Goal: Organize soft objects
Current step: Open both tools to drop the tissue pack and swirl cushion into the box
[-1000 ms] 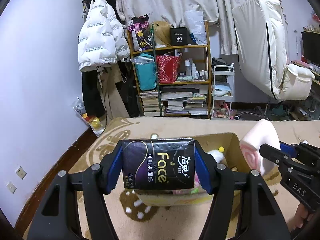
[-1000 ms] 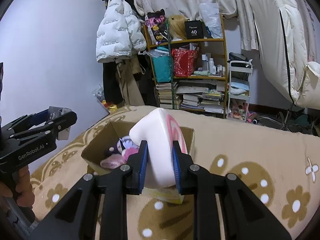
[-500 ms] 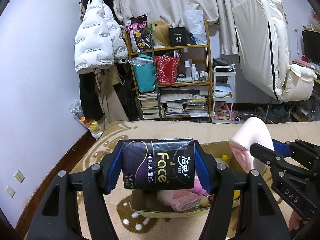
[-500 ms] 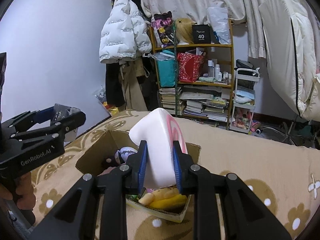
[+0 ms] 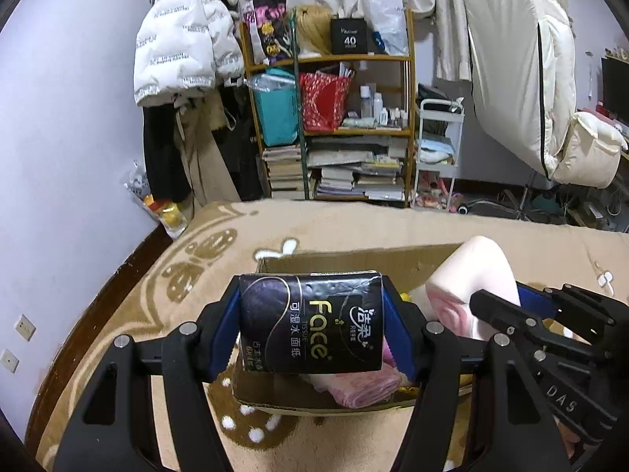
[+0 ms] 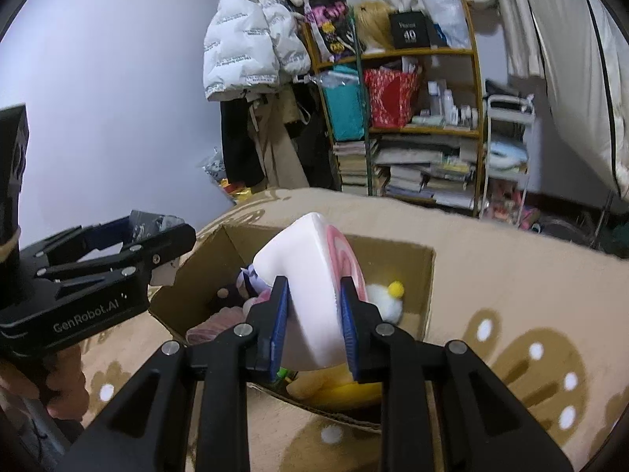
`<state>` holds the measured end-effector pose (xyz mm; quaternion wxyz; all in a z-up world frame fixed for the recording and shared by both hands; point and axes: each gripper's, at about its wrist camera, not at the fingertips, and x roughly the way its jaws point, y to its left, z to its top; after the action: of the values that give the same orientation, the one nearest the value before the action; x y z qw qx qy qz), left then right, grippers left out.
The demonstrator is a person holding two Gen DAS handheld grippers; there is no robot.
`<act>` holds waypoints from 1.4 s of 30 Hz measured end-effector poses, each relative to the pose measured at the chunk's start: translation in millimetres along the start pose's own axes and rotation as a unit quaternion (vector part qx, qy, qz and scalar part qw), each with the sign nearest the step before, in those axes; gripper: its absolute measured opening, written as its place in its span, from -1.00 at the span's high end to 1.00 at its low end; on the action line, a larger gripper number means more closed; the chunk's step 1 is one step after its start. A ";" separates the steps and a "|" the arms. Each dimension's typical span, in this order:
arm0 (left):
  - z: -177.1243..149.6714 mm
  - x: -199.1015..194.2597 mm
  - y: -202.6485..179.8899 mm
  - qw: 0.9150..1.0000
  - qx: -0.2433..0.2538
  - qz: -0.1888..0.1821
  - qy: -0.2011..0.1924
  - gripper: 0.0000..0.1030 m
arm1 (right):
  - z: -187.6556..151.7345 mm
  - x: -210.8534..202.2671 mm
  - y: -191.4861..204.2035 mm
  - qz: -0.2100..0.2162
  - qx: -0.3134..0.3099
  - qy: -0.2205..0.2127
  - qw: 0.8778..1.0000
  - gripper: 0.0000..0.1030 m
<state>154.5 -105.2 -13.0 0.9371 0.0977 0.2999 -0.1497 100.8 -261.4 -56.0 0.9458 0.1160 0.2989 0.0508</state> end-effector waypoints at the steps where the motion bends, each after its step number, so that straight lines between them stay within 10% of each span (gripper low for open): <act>1: -1.4 2.8 0.0 1.000 -0.001 0.000 0.005 -0.24 | -0.8 2.2 -2.6 0.003 0.006 0.003 1.000 0.48; 21: -16.9 27.8 -3.8 0.999 0.009 0.002 0.051 -0.25 | -11.5 13.3 1.0 0.011 -0.004 0.021 1.000 0.44; 42: -19.9 19.1 -3.0 0.998 0.019 0.024 0.049 -0.58 | -16.0 12.5 7.2 0.011 -0.016 0.021 1.000 -0.04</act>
<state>157.7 -106.9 -40.5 0.9226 0.1294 0.3400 -0.1279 101.6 -249.4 -73.9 0.9406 0.1027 0.3162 0.0681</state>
